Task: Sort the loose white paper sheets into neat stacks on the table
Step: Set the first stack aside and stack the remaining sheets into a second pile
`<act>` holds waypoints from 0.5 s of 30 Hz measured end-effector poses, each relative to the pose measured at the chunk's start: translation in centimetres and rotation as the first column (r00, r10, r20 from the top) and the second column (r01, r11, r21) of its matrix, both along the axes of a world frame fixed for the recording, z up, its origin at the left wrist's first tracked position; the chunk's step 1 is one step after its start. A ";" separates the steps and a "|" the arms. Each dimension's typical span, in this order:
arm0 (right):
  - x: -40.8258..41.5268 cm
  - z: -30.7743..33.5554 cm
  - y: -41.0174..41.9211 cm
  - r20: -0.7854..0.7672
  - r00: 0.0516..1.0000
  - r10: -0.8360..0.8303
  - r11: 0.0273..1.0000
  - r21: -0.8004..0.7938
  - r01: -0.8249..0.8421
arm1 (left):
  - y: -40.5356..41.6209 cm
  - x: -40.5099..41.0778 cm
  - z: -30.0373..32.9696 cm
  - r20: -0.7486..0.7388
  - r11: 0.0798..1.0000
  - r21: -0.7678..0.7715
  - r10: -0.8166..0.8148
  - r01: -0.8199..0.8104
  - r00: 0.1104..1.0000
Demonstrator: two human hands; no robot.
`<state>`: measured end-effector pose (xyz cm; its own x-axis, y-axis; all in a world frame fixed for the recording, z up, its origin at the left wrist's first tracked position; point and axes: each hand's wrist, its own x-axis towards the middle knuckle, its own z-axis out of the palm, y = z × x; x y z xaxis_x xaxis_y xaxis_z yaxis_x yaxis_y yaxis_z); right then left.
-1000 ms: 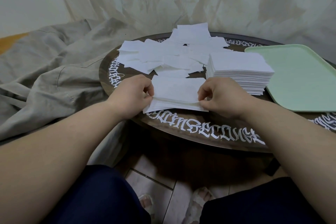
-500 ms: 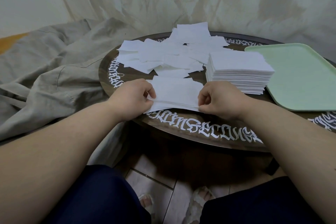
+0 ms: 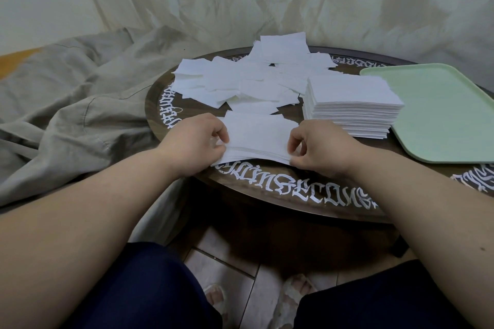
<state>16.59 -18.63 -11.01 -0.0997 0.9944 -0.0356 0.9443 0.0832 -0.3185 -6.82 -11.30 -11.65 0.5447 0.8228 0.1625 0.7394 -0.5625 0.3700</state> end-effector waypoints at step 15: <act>-0.9 -0.6 0.4 0.094 0.994 0.063 0.991 0.111 -0.073 | 0.0 0.6 0.0 -0.161 0.999 0.035 0.027 -0.021 0.987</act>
